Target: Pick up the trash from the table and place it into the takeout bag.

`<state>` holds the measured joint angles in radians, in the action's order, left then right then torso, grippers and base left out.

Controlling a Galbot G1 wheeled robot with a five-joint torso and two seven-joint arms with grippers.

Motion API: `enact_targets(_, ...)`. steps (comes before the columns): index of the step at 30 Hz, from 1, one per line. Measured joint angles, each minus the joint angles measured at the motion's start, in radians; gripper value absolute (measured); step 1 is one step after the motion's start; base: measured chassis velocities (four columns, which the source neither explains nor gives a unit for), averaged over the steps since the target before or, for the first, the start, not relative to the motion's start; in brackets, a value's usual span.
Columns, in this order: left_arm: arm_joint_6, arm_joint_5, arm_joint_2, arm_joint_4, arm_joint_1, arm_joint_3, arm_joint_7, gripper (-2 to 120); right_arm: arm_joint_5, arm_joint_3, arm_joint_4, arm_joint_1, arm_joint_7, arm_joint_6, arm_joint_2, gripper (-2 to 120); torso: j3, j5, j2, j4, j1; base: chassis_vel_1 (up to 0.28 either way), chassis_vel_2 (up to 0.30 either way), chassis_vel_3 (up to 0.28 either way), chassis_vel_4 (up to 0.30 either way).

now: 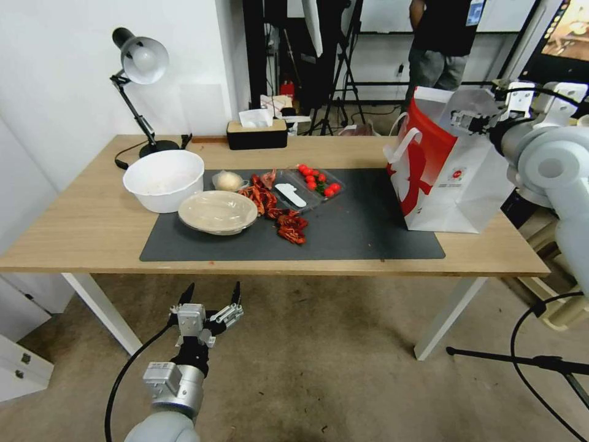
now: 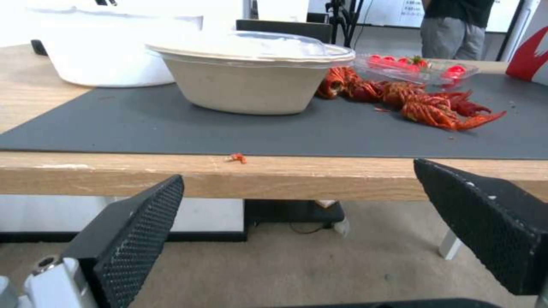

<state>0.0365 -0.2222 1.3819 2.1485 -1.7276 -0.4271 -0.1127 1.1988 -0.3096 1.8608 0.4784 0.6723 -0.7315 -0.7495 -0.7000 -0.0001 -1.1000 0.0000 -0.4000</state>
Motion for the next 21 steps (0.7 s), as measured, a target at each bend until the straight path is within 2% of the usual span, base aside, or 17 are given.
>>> enact_targets(18,0.005,0.001,0.0,0.0,-0.002,0.0,0.001,100,-0.015,-0.013,0.031,0.023,-0.038,0.016,-0.005,100,0.0,0.0,0.0,0.0,0.0,0.0,0.0,0.0,0.0)
enact_targets(21,0.006,0.001,0.004,0.0,-0.002,0.0,0.001,100,-0.052,-0.022,0.042,0.048,-0.09,0.058,-0.005,100,0.0,0.0,0.0,0.0,0.0,0.0,0.0,0.0,0.0)
